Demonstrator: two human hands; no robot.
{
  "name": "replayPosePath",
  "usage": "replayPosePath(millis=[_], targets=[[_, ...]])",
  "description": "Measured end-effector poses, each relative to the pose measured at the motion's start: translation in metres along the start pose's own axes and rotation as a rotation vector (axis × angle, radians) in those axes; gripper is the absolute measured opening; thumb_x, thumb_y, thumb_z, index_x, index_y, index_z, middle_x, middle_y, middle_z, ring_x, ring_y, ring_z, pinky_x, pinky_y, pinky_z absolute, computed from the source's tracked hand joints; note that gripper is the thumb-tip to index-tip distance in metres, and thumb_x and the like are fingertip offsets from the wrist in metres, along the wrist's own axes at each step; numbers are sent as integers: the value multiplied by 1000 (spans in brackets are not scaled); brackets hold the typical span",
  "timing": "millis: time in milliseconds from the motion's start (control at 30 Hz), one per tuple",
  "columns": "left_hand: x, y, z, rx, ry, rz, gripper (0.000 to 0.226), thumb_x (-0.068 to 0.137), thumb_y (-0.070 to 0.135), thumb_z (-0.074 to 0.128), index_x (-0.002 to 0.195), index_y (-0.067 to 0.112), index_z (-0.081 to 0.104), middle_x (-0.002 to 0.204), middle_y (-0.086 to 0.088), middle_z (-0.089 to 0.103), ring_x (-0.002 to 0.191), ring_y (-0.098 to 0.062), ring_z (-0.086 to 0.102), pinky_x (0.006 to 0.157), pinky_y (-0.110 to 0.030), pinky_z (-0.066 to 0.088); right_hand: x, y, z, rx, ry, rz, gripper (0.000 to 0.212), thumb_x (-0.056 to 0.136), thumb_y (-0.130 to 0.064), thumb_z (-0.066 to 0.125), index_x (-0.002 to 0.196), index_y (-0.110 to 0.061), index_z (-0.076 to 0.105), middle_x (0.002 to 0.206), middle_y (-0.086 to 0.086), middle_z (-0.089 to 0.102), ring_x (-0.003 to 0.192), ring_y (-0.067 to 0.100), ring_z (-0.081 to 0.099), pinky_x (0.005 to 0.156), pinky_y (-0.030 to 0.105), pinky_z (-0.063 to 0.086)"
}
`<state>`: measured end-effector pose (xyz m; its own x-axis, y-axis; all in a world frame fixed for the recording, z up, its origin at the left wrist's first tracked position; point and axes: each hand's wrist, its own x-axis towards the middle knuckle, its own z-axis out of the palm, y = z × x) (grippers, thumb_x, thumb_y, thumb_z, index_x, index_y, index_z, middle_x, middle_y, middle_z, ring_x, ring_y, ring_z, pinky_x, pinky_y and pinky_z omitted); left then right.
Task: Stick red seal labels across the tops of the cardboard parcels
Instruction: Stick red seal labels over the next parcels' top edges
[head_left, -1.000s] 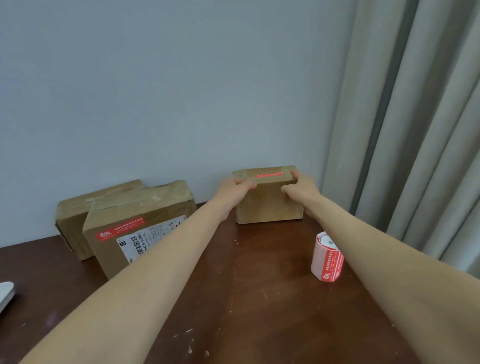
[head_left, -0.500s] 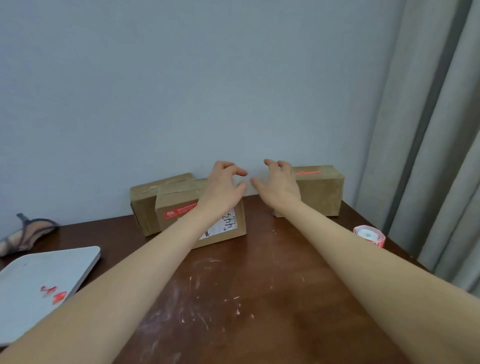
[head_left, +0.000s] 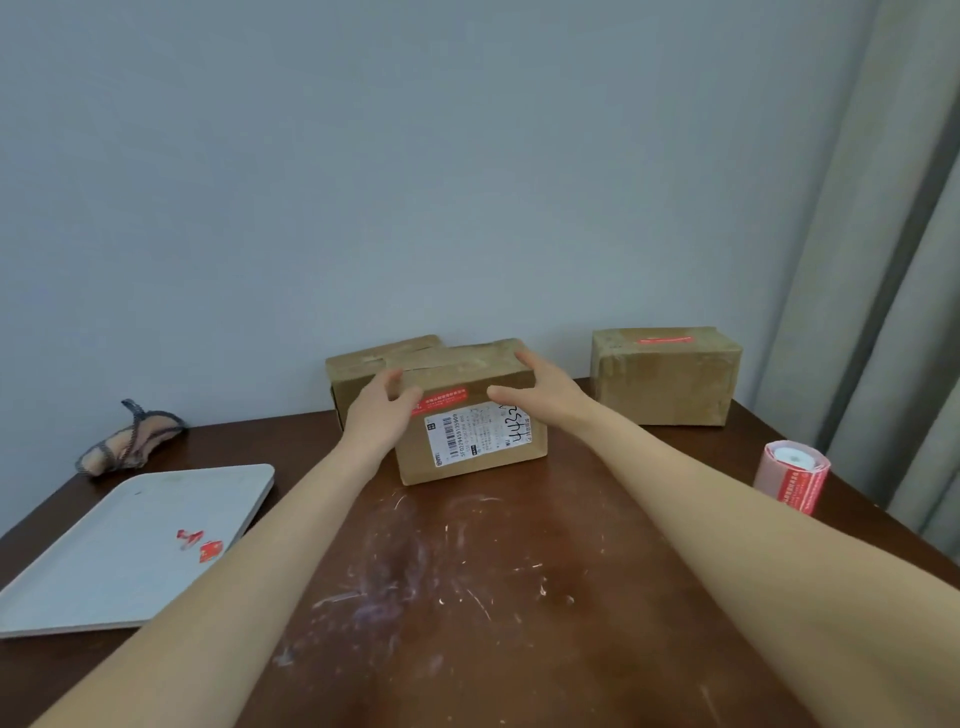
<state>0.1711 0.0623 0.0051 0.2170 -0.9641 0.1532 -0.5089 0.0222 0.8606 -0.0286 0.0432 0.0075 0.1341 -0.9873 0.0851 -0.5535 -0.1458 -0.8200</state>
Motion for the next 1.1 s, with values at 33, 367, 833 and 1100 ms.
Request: replayPosePath(millis=[33, 367, 833, 1100], targets=[[-2, 0, 1, -8, -4, 3, 53, 92, 23, 55, 143, 20, 39, 146, -4, 41, 132, -21, 40, 104, -36, 36, -4, 1, -2, -42, 18, 4, 77, 88, -32, 66, 151, -18, 25, 156, 5, 30, 138, 24, 37, 108, 31, 29], [-48, 16, 25, -123, -124, 168, 60, 83, 16, 66, 138, 23, 45, 133, 4, 54, 121, -13, 49, 94, -28, 42, -86, 18, -57, -321, 315, 27, 47, 87, -36, 65, 132, -34, 55, 131, 8, 43, 117, 23, 48, 96, 31, 38], [-111, 52, 53, -265, -202, 220, 59, 83, 24, 71, 137, 25, 47, 128, -2, 60, 120, -15, 54, 102, -44, 45, -173, 35, -110, -317, 458, 74, 24, 88, -42, 62, 110, -40, 69, 108, -9, 69, 104, 16, 60, 80, 31, 46], [-109, 57, 54, -227, -153, 253, 44, 90, 22, 62, 133, 22, 52, 124, -1, 62, 113, -11, 57, 86, -24, 46, -167, 40, -104, -230, 514, 31, 17, 87, -41, 62, 100, -38, 73, 90, -14, 68, 109, 14, 56, 88, 37, 50]])
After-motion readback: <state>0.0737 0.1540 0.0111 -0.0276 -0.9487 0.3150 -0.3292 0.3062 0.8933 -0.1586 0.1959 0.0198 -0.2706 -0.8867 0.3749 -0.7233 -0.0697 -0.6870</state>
